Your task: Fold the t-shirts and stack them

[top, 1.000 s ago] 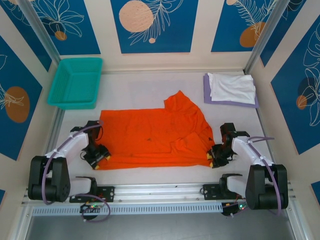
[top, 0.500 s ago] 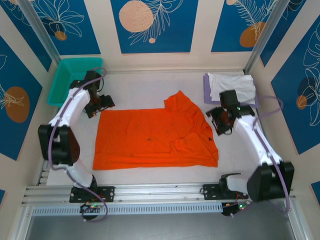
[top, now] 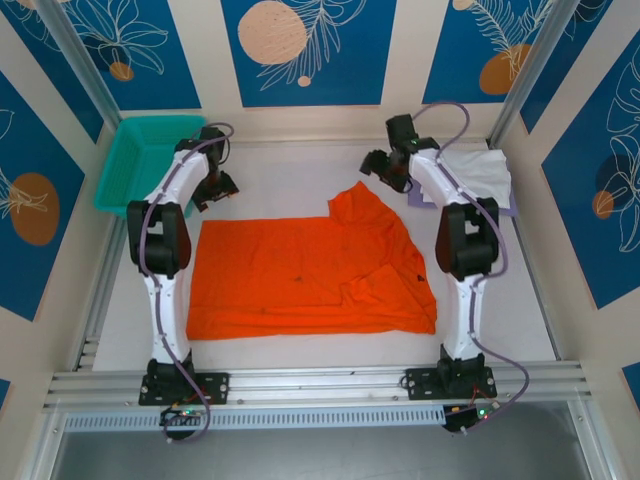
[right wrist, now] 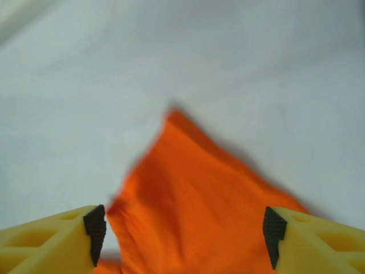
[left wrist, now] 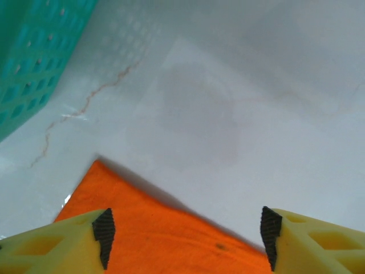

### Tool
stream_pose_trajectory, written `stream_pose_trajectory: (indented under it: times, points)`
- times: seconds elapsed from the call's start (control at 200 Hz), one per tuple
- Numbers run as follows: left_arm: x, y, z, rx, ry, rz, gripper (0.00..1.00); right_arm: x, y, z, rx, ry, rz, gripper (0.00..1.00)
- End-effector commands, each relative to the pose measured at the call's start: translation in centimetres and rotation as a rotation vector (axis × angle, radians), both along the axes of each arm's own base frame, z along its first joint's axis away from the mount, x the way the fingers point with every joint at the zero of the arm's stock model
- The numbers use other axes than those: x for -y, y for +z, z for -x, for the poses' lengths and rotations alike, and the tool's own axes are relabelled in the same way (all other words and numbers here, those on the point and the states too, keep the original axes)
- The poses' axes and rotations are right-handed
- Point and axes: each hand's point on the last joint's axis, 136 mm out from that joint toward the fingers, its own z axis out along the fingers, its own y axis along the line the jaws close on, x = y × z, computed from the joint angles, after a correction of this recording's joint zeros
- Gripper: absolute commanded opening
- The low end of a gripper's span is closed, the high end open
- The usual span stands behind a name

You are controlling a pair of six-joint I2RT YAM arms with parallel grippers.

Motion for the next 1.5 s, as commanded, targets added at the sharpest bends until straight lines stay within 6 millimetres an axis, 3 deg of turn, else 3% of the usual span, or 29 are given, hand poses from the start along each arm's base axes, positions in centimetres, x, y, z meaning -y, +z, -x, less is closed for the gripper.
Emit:
stream_pose_trajectory:
  times: [0.0, 0.085, 0.205, 0.51, 0.83, 1.14, 1.34, 1.495]
  points:
    - [0.5, -1.5, -0.7, -0.012, 0.012, 0.003, 0.77, -1.2, 0.7, -3.4, 0.075, 0.143, 0.027, 0.73]
    - [0.5, -2.5, -0.7, -0.042, -0.024, -0.014, 0.77, -1.1, -1.9, -5.2, 0.048, 0.140, -0.014, 0.67]
    - [0.0, -2.9, 0.0, -0.080, -0.056, -0.056, 0.76, -1.2, -3.8, -6.3, 0.040, 0.154, -0.037, 0.63]
    - [-0.2, -5.4, 1.4, -0.180, -0.107, -0.070, 0.77, -2.2, -7.0, -5.7, -0.030, 0.201, -0.052, 0.63]
    - [-0.8, -6.6, 2.2, -0.218, -0.076, -0.099, 0.76, -3.6, -8.3, -5.2, -0.050, 0.236, -0.081, 0.62]
    - [-1.7, -5.0, 3.3, -0.226, -0.090, -0.152, 0.76, -4.5, -8.5, -5.3, -0.044, 0.252, -0.085, 0.61]
    - [-2.0, -4.2, 3.8, -0.241, -0.129, -0.213, 0.76, -4.4, -9.2, -4.9, -0.066, 0.247, -0.072, 0.54]
    - [-2.1, -4.2, 4.5, -0.251, -0.122, -0.215, 0.76, -4.6, -9.6, -4.6, -0.078, 0.251, -0.070, 0.39]
